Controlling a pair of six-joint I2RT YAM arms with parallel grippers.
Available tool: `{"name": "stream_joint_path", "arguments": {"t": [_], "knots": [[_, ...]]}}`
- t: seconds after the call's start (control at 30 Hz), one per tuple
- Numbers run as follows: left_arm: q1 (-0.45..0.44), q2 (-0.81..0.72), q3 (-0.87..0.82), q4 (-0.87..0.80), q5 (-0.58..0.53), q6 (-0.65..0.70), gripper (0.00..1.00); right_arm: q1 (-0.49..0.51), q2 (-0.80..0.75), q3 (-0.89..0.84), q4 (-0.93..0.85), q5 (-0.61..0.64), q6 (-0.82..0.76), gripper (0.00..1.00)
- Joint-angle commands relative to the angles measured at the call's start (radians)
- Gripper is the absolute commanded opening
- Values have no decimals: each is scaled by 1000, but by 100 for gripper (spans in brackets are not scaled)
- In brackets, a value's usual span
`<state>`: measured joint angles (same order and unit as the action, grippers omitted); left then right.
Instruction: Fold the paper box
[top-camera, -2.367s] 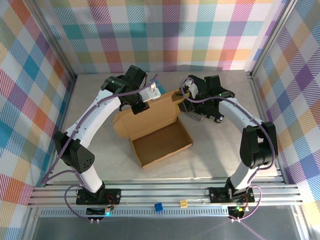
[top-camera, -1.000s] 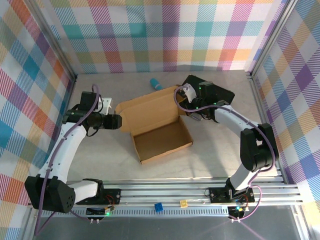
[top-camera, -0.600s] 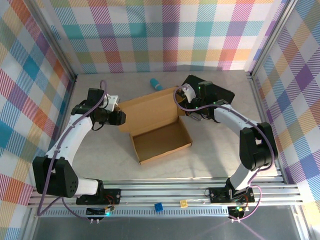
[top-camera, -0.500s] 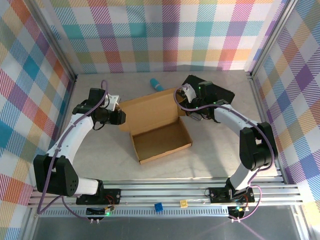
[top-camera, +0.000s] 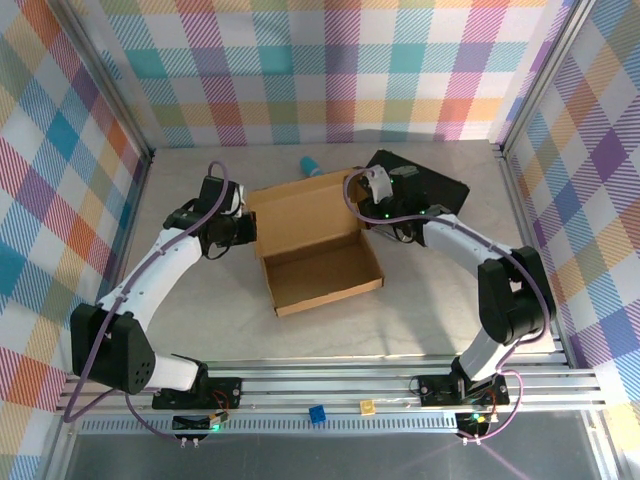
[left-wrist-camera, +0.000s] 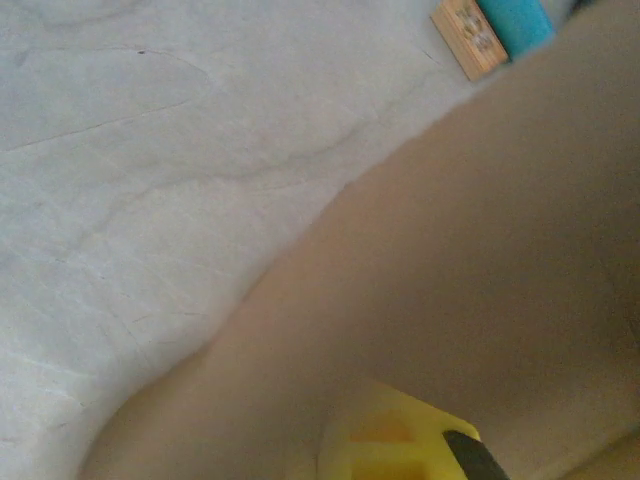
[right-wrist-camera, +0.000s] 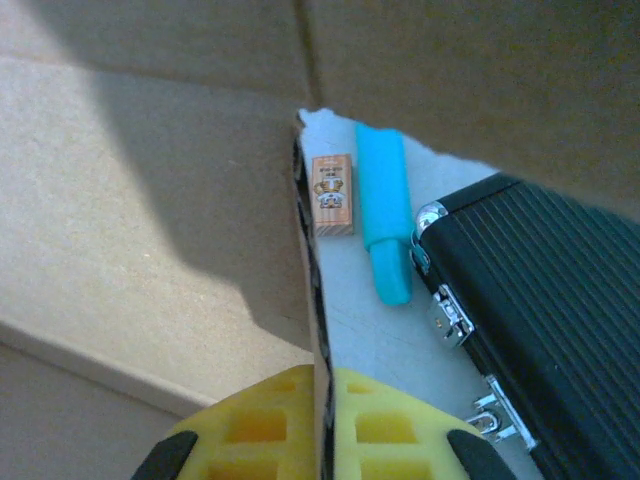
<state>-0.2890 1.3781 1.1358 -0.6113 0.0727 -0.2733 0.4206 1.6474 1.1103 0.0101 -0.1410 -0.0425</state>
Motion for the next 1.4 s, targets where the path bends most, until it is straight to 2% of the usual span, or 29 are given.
{"name": "stream_joint_path", "arguments": {"t": [0.0, 0.2, 0.3, 0.43, 0.53, 0.6, 0.8, 0.93, 1.0, 1.17, 1.23, 1.37], "knots": [[-13, 13, 14, 76, -87, -155, 0, 59, -54, -20, 95, 129, 161, 0], [-43, 4, -2, 187, -199, -286, 0, 144, -78, -50, 120, 369, 386, 0], [-52, 6, -17, 257, -213, -338, 0, 197, -71, -42, 119, 458, 454, 0], [-67, 19, -32, 307, -221, -344, 0, 246, -35, 14, 23, 578, 509, 0], [-68, 6, -67, 324, -225, -316, 0, 253, -22, 13, -10, 598, 540, 0], [-68, -24, -103, 324, -240, -291, 0, 254, -31, 10, -28, 591, 554, 3], [-68, -143, -272, 519, -252, -152, 0, 253, -69, 45, -134, 498, 550, 20], [-68, -182, -338, 586, -229, -31, 0, 237, -127, 83, -234, 409, 503, 51], [-68, -192, -353, 601, -215, 19, 0, 204, -160, 105, -298, 321, 508, 60], [-68, -190, -353, 607, -195, 103, 0, 124, -246, 195, -440, 115, 473, 76], [-68, -186, -345, 606, -192, 120, 0, 100, -273, 244, -495, 103, 467, 81], [-68, -179, -334, 605, -187, 128, 0, -5, -284, 346, -576, 102, 548, 83]]}}
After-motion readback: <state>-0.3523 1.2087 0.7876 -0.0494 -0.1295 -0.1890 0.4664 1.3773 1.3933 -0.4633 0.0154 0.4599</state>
